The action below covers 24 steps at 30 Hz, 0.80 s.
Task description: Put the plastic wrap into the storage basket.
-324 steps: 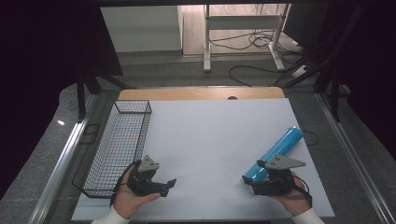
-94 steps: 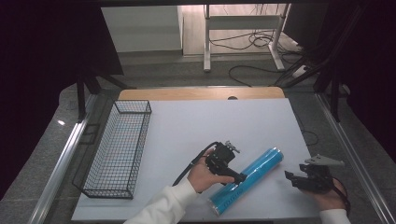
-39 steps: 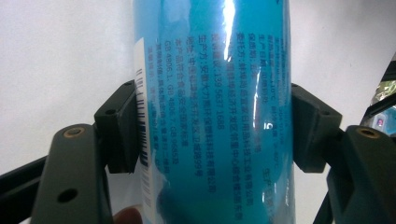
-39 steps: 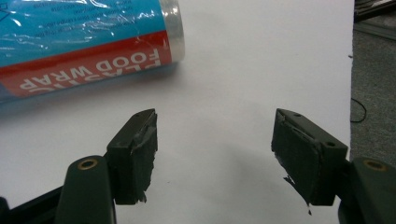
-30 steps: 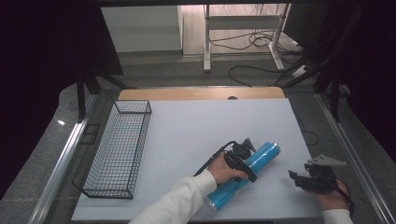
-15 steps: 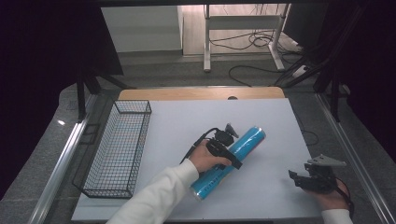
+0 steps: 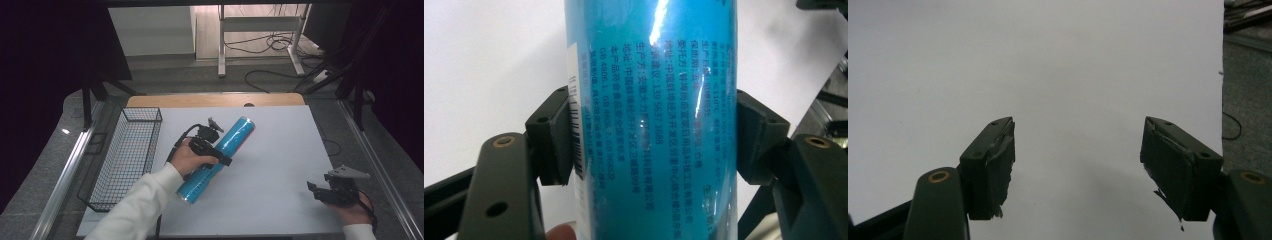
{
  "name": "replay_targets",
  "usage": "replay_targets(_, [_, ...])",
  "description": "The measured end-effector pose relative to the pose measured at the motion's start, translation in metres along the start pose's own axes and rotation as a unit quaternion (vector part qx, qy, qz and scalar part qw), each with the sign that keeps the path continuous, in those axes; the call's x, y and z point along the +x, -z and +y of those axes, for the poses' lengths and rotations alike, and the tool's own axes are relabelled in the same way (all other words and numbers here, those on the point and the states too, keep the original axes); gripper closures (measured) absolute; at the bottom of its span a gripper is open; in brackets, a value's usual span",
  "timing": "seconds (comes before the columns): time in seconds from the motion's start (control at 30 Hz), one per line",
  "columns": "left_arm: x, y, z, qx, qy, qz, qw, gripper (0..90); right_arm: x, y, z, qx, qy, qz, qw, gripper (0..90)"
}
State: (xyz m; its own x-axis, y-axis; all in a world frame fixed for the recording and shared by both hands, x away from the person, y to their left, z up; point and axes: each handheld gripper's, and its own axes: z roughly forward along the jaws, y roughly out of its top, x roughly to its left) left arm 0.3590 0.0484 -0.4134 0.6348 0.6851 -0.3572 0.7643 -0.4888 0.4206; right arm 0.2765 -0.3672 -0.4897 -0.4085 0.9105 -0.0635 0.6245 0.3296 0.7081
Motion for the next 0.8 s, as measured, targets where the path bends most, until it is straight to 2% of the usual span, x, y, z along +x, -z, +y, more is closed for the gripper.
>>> replay_targets(0.17, [0.016,0.018,-0.008,-0.015,0.012,0.006,0.9998,31.3,0.003,0.002,0.002,-0.012,0.003,0.009,0.9999,30.2])
replay_targets(0.53, [0.042,0.051,-0.028,-0.037,0.037,0.019,0.9985,31.3,0.004,0.002,0.003,-0.011,0.001,0.013,0.9999,30.1])
replay_targets(0.7, [0.054,0.076,-0.036,-0.049,0.046,0.028,0.9974,31.3,0.005,0.002,0.003,-0.007,0.003,0.009,0.9999,30.1])
replay_targets(0.8, [0.063,0.093,-0.042,-0.064,0.059,0.037,0.9955,31.4,0.005,0.001,0.004,-0.006,0.003,0.008,0.9999,30.1])
